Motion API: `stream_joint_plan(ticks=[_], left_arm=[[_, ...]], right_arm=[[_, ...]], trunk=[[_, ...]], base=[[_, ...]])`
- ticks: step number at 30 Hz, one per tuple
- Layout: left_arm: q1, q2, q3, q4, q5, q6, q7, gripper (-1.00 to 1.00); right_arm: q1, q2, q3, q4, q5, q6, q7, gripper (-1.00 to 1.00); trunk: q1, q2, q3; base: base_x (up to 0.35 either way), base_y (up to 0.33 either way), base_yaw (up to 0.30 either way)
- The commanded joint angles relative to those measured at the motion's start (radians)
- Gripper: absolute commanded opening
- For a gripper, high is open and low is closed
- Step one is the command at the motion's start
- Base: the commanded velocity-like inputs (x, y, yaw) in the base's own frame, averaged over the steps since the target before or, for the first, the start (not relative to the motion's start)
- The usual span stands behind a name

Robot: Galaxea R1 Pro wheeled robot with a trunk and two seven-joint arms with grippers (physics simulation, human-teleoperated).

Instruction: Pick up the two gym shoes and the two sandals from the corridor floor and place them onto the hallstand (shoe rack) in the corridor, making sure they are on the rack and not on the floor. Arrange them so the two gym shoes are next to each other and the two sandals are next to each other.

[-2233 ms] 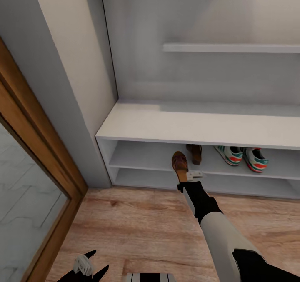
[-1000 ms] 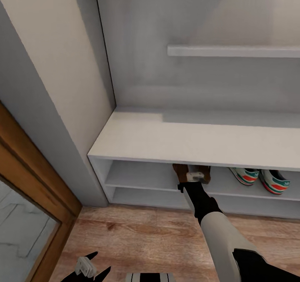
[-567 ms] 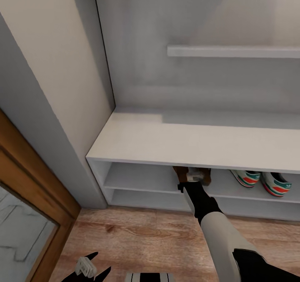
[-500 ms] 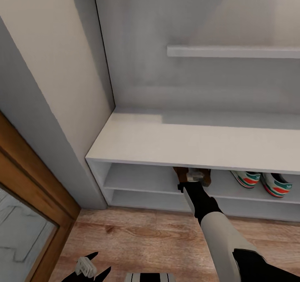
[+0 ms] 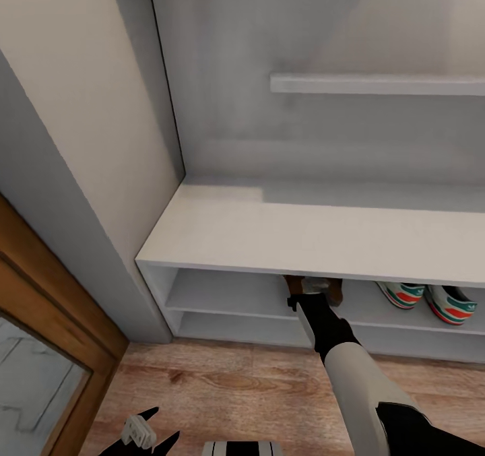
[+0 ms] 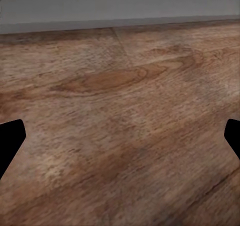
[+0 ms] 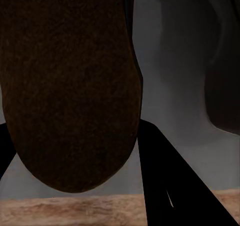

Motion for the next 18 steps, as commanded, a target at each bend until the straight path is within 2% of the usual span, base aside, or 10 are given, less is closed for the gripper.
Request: stream_joint_plan(ticks=[1,18], left_arm=[[-0.001,-0.001,0.007,-0.001,-0.009,-0.005,-0.005,1.00],[-0.001,0.000,0.006,-0.002,-0.009,-0.005,-0.005,1.00]], right_arm=[[0.000,0.001,-0.005,-0.001,0.005,0.005,-0.001,-1.00],[0.000,0.001,-0.005,-0.003,0.004,0.005,-0.001,-1.00]], trunk=[[0.000,0.000,-0.001],[0.000,0.000,-0.001]], base=[[0.010,0.000,0.000],[0.071,0.000,0.000]])
